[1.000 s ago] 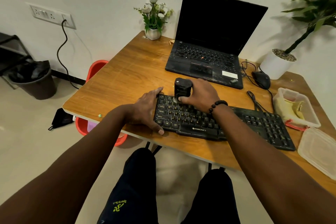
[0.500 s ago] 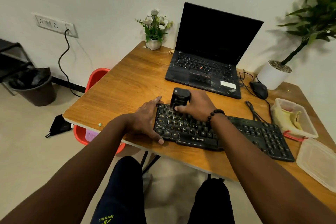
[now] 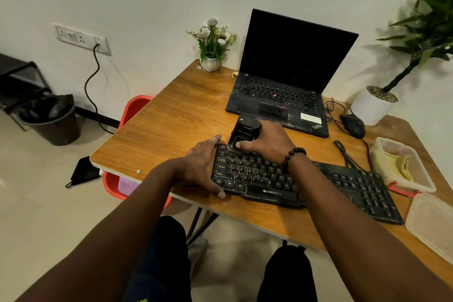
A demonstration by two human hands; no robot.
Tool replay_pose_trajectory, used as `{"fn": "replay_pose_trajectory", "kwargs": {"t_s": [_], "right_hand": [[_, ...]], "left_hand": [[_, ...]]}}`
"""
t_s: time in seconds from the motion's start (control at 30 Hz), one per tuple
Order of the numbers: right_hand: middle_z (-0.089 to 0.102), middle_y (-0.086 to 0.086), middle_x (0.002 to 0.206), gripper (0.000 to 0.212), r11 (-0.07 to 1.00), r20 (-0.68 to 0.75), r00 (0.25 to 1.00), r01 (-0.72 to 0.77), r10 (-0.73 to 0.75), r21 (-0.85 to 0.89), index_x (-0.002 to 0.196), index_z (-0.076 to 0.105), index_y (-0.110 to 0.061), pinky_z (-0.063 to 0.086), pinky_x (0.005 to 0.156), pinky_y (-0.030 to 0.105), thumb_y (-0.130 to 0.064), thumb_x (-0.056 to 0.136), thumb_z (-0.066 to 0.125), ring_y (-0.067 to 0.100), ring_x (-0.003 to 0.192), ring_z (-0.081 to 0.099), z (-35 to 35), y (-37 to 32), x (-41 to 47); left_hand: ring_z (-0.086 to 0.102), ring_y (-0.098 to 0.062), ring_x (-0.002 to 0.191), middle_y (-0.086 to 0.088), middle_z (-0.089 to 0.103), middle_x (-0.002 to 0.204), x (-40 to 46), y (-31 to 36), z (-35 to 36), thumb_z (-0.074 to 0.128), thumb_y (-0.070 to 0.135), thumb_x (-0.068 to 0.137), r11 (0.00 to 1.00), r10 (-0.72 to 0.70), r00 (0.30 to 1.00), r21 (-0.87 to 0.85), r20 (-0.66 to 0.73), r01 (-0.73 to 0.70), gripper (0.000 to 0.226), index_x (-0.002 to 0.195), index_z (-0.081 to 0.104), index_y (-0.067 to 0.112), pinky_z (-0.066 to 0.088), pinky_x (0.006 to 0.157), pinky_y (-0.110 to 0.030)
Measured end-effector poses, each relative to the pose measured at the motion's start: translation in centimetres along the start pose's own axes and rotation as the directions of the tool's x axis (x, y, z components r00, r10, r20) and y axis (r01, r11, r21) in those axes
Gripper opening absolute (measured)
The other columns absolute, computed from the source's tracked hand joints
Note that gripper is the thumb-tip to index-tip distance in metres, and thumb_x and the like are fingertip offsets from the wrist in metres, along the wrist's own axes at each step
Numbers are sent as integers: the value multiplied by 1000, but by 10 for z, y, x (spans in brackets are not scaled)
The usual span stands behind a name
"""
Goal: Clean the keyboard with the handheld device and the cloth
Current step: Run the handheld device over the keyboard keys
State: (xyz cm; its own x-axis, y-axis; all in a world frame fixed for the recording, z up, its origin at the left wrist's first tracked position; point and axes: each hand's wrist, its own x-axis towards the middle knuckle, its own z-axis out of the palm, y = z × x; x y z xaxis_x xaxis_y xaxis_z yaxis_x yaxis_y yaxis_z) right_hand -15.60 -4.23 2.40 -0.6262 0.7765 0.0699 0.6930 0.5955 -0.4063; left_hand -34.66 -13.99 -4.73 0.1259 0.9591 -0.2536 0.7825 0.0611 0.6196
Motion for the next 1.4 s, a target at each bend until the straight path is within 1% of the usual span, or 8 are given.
{"fn": "replay_pose_trajectory", "kwargs": {"t_s": [0.5, 0.63, 0.77, 0.9, 1.03, 1.17, 1.3, 1.4], "right_hand": [[65, -8, 98, 38, 999, 0, 1000, 32, -32, -21, 107, 63, -21, 45, 72, 24, -36, 74, 77, 11, 92, 57, 6, -6, 10], [62, -3, 97, 37, 976, -50, 999, -32, 22, -215, 110, 62, -21, 46, 72, 30, -36, 78, 74, 17, 99, 52, 6, -3, 10], [65, -8, 98, 35, 999, 9, 999, 50, -50, -17, 105, 63, -23, 48, 77, 29, -36, 75, 77, 12, 94, 56, 8, -8, 8], [61, -6, 96, 34, 963, -58, 995, 65, -83, -261, 106, 60, -24, 43, 72, 28, -39, 78, 74, 12, 92, 46, 16, -16, 12], [66, -6, 99, 35, 997, -32, 997, 67, -68, -28, 103, 64, -25, 49, 76, 32, -37, 73, 78, 13, 94, 56, 14, -14, 16], [61, -3, 99, 37, 981, -43, 999, 16, -24, -192, 106, 62, -27, 46, 72, 31, -40, 75, 76, 15, 94, 53, 14, -14, 17], [66, -5, 96, 37, 996, -5, 997, 75, -75, -48, 104, 65, -21, 50, 75, 32, -39, 74, 77, 14, 91, 58, 13, -19, 19], [58, -2, 95, 41, 973, 17, 999, 45, -42, -225, 112, 61, -22, 48, 76, 32, -39, 77, 75, 18, 96, 54, 11, -21, 19]], "left_hand": [[5, -26, 152, 2, 5, 165, 5, -6, 4, 84, 78, 32, 1000, -20, 1000, -15, -2, 20, 164, 155, -17, 36, 15, 123, -55], [7, -27, 151, 1, 7, 164, 4, -5, 3, 86, 75, 34, 1000, -19, 1000, -20, -9, 19, 164, 155, -19, 36, 15, 123, -56], [7, -27, 151, 0, 6, 164, 5, -4, 3, 92, 67, 40, 1000, -29, 1000, -13, -2, 29, 166, 151, -28, 35, 15, 123, -55], [7, -29, 151, 1, 6, 164, 6, -4, 2, 90, 71, 34, 998, -53, 999, -22, 2, 53, 169, 148, -31, 39, 17, 122, -56], [7, -29, 152, 0, 7, 164, 6, -4, 3, 87, 77, 29, 998, -56, 998, -20, -7, 56, 172, 148, -31, 39, 18, 122, -57], [6, -29, 151, -2, 6, 164, 5, -2, 3, 93, 64, 41, 998, -57, 998, -13, 7, 57, 168, 149, -33, 34, 15, 123, -53], [8, -29, 151, -2, 9, 163, 5, -2, 2, 91, 68, 36, 998, -59, 998, -15, -16, 59, 170, 150, -30, 35, 17, 123, -54], [5, -29, 151, -2, 5, 164, 3, 0, 1, 94, 61, 43, 998, -62, 998, -24, 4, 62, 168, 149, -33, 34, 14, 123, -53]]}}
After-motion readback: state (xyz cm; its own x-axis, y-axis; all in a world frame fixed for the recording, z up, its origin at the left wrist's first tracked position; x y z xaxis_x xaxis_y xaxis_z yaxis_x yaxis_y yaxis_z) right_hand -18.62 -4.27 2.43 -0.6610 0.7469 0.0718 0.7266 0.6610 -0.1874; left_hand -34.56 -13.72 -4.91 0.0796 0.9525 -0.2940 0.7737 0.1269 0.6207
